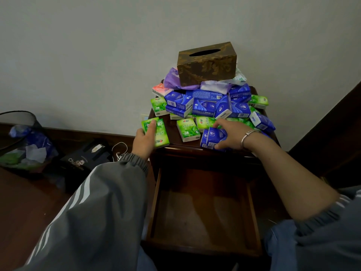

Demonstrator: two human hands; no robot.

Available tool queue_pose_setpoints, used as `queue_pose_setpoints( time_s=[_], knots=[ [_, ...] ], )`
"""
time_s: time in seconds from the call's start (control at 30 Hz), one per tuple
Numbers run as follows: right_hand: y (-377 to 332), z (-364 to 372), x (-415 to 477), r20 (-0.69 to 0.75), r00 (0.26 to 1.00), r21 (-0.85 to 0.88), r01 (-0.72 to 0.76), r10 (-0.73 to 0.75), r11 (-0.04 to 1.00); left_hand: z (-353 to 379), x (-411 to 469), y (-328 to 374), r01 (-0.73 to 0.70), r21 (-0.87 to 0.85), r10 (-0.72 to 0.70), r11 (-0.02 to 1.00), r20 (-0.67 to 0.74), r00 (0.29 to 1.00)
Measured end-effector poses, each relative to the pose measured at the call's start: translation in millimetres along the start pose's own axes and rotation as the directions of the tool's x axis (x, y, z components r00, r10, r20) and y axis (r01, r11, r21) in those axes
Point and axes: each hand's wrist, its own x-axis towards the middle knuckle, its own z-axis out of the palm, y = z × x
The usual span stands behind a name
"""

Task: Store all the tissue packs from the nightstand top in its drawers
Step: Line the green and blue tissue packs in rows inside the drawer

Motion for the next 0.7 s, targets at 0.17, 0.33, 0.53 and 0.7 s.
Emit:
queue_pose_setpoints(
  time_s=[0.17, 0.33, 0.53, 0.7],
  knots=[
    [-2.5, -1.0, 9.5, 0.078, 0.996, -0.011, -0.040, 0.041, 0.999, -0.5, -1.2, 2.0, -0.014, 0.028, 0.014, 1.000, 0.003, 1.000],
    [-0.9, 12.2, 4.3, -0.029, 0.995, -0.001, -0.098, 0.098, 0.995, -0.7, -3.0, 2.7, -0.017, 0.029, 0.017, 0.999, 0.006, 1.000],
    [-3.5, 21.6, -3.9, -0.053, 0.992, -0.092, -0.118, 0.114, 0.989, -2.2, -8.5, 4.6, -0.021, 0.018, 0.021, 1.000, 0.007, 1.000],
    [-9.0, 35.7, -38.4, -0.218, 0.974, 0.188, -0.021, 0.063, 0.982, -2.7, -21.3, 0.7, -0.032, -0.147, 0.034, 0.989, 0.017, 0.999]
  ],
)
